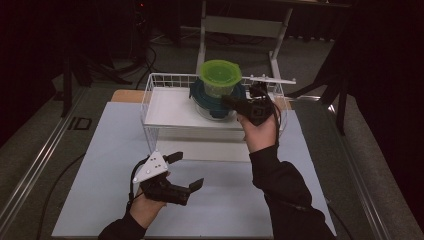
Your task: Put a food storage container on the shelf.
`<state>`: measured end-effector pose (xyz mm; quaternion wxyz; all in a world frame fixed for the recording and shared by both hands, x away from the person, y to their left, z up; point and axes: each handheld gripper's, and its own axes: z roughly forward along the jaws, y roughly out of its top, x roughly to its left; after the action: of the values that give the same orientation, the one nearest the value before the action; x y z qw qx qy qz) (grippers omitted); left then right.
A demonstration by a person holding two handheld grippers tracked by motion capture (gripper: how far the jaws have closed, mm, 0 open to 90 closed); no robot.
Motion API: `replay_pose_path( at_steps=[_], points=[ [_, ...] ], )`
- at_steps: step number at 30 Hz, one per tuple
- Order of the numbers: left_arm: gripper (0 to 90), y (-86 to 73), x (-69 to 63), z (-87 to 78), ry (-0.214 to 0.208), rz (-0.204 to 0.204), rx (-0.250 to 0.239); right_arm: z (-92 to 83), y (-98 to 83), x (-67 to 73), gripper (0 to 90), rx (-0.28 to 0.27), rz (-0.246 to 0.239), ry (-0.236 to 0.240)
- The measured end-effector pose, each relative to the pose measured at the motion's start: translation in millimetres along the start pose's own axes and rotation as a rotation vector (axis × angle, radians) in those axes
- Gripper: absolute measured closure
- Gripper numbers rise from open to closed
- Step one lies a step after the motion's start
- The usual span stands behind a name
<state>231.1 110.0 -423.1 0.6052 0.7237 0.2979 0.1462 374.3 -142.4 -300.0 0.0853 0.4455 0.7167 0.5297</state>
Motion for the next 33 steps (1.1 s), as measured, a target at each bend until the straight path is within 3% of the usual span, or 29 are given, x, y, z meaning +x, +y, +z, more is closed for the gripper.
replay_pose_path(
  at_steps=[7,10,11,13,15,16,19,20,21,22,27,33],
  points=[
    [0.8,0.3,0.1,-1.7,-0.002,0.010,-0.002,-7.8,-6.1,2.5,87.1,-0.003,-0.014,0.017],
    [0.7,1.1,0.5,-3.1,-0.006,0.013,0.000,-15.8,-13.1,7.2,81.9,-0.008,-0.038,0.037],
    [0.8,2.2,0.2,-4.3,-0.011,0.018,-0.002,-20.7,-17.9,9.8,71.4,-0.014,-0.051,0.056],
    [0.7,3.3,-0.4,-5.5,-0.016,0.018,-0.010,-24.0,-23.2,13.0,60.0,-0.016,-0.071,0.068],
    [0.7,4.3,-0.8,-6.1,-0.023,0.014,-0.015,-24.9,-25.3,14.3,56.7,-0.015,-0.083,0.073],
    [0.7,5.0,-1.0,-6.8,-0.022,0.019,-0.017,-28.1,-32.8,18.3,44.3,-0.021,-0.117,0.077],
    [0.8,7.5,-2.3,-9.0,-0.029,0.024,-0.028,-32.3,-43.9,21.0,33.2,-0.045,-0.151,0.090],
    [0.8,7.5,-2.3,-9.0,-0.029,0.024,-0.028,-32.3,-43.9,21.0,33.2,-0.045,-0.151,0.090],
    [0.7,8.5,-3.4,-9.2,-0.034,0.021,-0.026,-34.1,-51.7,22.6,22.9,-0.057,-0.187,0.104],
    [0.8,8.5,-3.4,-9.2,-0.034,0.021,-0.026,-35.5,-56.1,22.9,20.1,-0.063,-0.201,0.120],
    [0.8,10.9,-7.8,-10.2,-0.054,0.038,-0.033,-40.7,-75.6,24.7,14.8,-0.091,-0.221,0.156],
    [0.8,8.9,-10.4,-10.9,-0.067,0.038,-0.028,-40.6,-97.5,20.5,14.3,-0.081,-0.245,0.151]
  ],
)
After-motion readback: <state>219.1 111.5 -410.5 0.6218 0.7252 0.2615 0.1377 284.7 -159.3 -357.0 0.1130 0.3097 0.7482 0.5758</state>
